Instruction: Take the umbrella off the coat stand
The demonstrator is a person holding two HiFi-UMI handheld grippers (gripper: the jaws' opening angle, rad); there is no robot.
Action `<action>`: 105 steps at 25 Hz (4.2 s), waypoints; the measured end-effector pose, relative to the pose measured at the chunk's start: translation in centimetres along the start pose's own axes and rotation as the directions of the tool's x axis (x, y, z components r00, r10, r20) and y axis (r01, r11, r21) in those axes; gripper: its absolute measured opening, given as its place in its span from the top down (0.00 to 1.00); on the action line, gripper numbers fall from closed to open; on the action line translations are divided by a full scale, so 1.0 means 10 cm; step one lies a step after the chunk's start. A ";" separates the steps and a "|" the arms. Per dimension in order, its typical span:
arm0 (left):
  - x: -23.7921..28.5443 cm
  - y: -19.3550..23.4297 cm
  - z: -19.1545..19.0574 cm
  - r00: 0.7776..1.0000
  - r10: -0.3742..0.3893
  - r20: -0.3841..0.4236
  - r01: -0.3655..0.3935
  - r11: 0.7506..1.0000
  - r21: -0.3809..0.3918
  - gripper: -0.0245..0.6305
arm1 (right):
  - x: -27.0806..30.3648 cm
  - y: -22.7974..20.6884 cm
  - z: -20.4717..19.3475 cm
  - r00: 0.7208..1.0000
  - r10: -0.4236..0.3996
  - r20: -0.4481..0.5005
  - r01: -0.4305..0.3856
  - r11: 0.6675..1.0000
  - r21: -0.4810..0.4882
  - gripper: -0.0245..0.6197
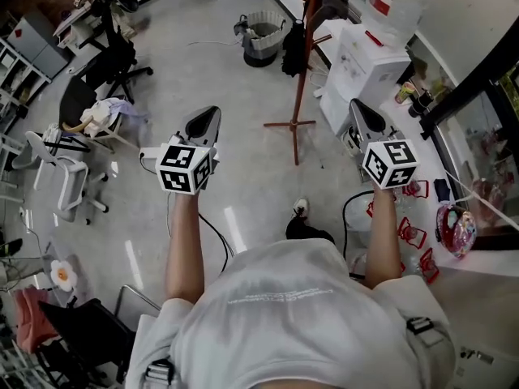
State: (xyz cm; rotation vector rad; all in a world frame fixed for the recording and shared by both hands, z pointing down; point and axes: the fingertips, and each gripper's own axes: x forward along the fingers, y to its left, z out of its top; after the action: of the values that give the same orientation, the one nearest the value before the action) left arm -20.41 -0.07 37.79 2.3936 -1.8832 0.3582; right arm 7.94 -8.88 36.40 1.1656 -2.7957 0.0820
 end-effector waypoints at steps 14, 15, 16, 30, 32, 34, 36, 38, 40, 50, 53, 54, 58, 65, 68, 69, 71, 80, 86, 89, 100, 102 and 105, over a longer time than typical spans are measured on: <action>1.86 0.12 0.49 0.999 0.005 -0.038 -0.005 1.000 -0.003 0.94 | 1.30 -1.34 0.05 0.992 0.111 -0.054 -0.113 0.993 -0.021 0.92; 1.96 0.11 0.49 0.999 0.005 -0.047 -0.005 1.000 -0.003 0.94 | 1.36 -1.39 0.03 0.991 0.121 -0.062 -0.122 0.992 -0.022 0.92; 2.04 0.11 0.47 0.998 0.003 -0.057 -0.004 1.000 -0.004 0.94 | 1.41 -1.43 0.01 0.989 0.130 -0.073 -0.132 0.991 -0.022 0.92; 3.07 0.08 -0.06 0.960 -0.199 -0.196 0.191 0.980 -0.058 0.67 | 1.91 -1.73 -0.52 0.974 0.119 -0.195 -0.110 0.992 0.055 0.92; 3.25 0.12 -0.15 0.947 -0.242 -0.212 0.233 0.970 -0.064 0.62 | 2.00 -1.74 -0.55 0.974 0.099 -0.204 -0.087 0.994 0.069 0.92; 3.45 0.16 -0.25 0.929 -0.291 -0.231 0.282 0.957 -0.071 0.58 | 2.07 -1.74 -0.57 0.974 0.082 -0.212 -0.065 0.994 0.087 0.92; 3.66 0.19 -0.32 0.908 -0.341 -0.244 0.332 0.940 -0.078 0.54 | 2.15 -1.75 -0.59 0.973 0.062 -0.221 -0.040 0.994 0.100 0.92; 3.87 0.18 -0.39 0.882 -0.393 -0.261 0.386 0.919 -0.080 0.51 | 2.24 -1.79 -0.61 0.973 0.032 -0.229 -0.006 0.994 0.113 0.92; 4.08 0.15 -0.51 0.850 -0.442 -0.288 0.439 0.895 -0.079 0.48 | 2.30 -1.85 -0.68 0.971 -0.008 -0.241 0.039 0.992 0.124 0.92; 4.68 -0.08 -1.08 0.679 -0.622 -0.390 0.650 0.756 -0.074 0.36 | 2.44 -1.96 -0.95 0.926 -0.141 -0.350 0.192 0.975 0.115 0.92; 4.80 -0.18 -1.18 0.634 -0.671 -0.385 0.693 0.714 -0.103 0.34 | 2.42 -1.97 -1.04 0.909 -0.156 -0.387 0.211 0.972 0.106 0.92; 4.83 -0.21 -1.19 0.622 -0.689 -0.373 0.703 0.701 -0.124 0.34 | 2.41 -1.98 -1.07 0.903 -0.163 -0.399 0.220 0.970 0.101 0.92; 4.94 -0.30 -1.23 0.596 -0.724 -0.348 0.725 0.671 -0.155 0.35 | 2.35 -2.02 -1.13 0.885 -0.195 -0.423 0.256 0.962 0.092 0.92; 5.01 -0.23 -1.22 0.625 -0.711 -0.321 0.713 0.688 -0.137 0.42 | 2.24 -2.08 -1.18 0.875 -0.211 -0.435 0.277 0.957 0.092 0.92; 5.01 -0.21 -1.14 0.655 -0.694 -0.299 0.696 0.708 -0.121 0.44 | 2.23 -2.11 -1.16 0.879 -0.208 -0.430 0.268 0.960 0.085 0.92; 5.00 -0.19 -1.09 0.667 -0.687 -0.288 0.687 0.717 -0.120 0.45 | 2.23 -2.11 -1.15 0.881 -0.205 -0.427 0.264 0.961 0.082 0.92; 4.97 -0.14 -0.99 0.694 -0.668 -0.268 0.665 0.738 -0.115 0.47 | 2.22 -2.12 -1.13 0.887 -0.199 -0.418 0.254 0.964 0.080 0.92; 4.71 0.20 -0.53 0.814 -0.530 -0.239 0.521 0.847 -0.104 0.49 | 2.26 -2.16 -0.90 0.924 -0.163 -0.346 0.205 0.975 0.086 0.92; 4.45 0.42 -0.21 0.873 -0.455 -0.176 0.441 0.890 -0.114 0.49 | 2.28 -2.24 -0.69 0.943 -0.178 -0.283 0.211 0.973 0.094 0.92; 4.30 0.50 -0.04 0.897 -0.418 -0.142 0.405 0.908 -0.113 0.49 | 2.30 -2.30 -0.55 0.944 -0.218 -0.248 0.243 0.967 0.075 0.92; 3.56 0.80 0.18 0.967 -0.242 -0.083 0.230 0.964 -0.133 0.49 | 2.39 -2.02 -0.12 0.987 -0.095 -0.131 0.100 0.994 0.039 0.92; 3.37 0.83 0.18 0.976 -0.206 -0.076 0.194 0.970 -0.143 0.49 | 2.40 -1.93 -0.07 0.991 -0.060 -0.119 0.065 0.997 0.040 0.92; 3.10 0.85 0.16 0.985 -0.156 -0.070 0.143 0.976 -0.162 0.49 | 2.37 -1.78 -0.01 0.994 -0.011 -0.106 0.014 1.000 0.025 0.92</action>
State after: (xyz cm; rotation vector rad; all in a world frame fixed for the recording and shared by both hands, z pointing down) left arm -21.61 -31.82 42.62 2.3598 -1.6200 0.2820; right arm 4.01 -38.09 39.53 1.1487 -2.7025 0.1745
